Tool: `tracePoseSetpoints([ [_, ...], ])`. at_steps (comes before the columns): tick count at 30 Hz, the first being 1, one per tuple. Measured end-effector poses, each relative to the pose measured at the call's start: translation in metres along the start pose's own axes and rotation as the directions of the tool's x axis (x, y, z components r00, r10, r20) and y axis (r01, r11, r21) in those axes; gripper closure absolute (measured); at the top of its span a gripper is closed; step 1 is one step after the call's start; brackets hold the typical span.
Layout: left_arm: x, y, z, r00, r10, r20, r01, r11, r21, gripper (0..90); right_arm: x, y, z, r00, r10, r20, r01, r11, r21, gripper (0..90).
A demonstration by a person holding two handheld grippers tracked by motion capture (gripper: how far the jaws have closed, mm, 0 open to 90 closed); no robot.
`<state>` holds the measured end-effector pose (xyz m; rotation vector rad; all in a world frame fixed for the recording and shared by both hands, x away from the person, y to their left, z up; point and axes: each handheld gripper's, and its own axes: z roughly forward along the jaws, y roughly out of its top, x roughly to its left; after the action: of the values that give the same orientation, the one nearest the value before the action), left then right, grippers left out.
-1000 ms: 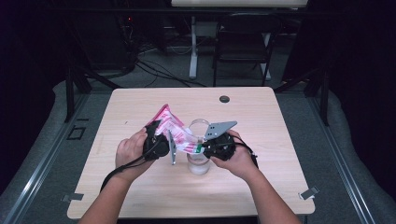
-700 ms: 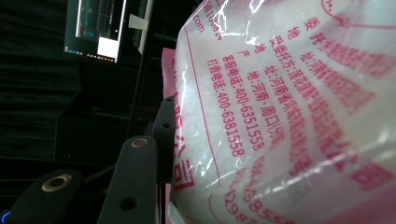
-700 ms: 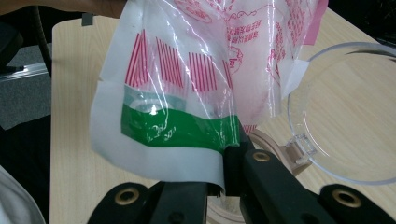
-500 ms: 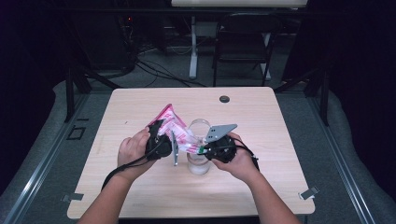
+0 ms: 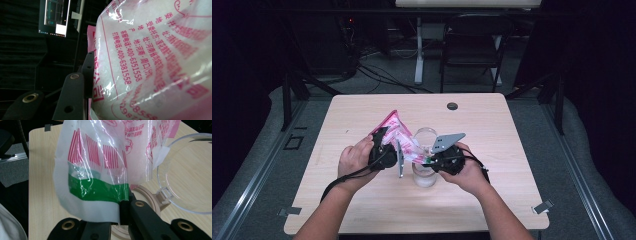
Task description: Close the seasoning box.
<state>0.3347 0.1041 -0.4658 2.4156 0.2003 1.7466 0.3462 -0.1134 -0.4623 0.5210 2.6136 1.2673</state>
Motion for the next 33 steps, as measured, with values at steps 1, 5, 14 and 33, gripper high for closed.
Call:
tracePoseSetpoints([
  [1,0.0,0.0,0.0,1.0,0.003,-0.004,-0.003,1.0,-0.004,62.3,0.0,0.0,0.0,1.0,0.002,-0.001,-0.002,1.0,0.0,90.0],
  [5,0.001,0.001,-0.001,0.9999,0.01,-0.011,-0.01,0.9999,-0.002,62.3,0.0,-0.001,0.0,1.0,0.008,-0.005,-0.008,1.0,-0.003,90.0],
  [14,0.0,0.003,-0.002,0.9996,0.022,-0.014,-0.022,0.9998,0.002,62.3,-0.002,-0.002,0.002,1.0,0.001,-0.004,-0.001,1.0,0.016,90.0],
  [33,-0.007,0.001,-0.002,0.9992,0.037,-0.013,-0.037,0.9993,0.003,62.4,-0.004,-0.007,0.01,1.0,0.007,-0.003,-0.007,0.999,0.045,90.0],
])
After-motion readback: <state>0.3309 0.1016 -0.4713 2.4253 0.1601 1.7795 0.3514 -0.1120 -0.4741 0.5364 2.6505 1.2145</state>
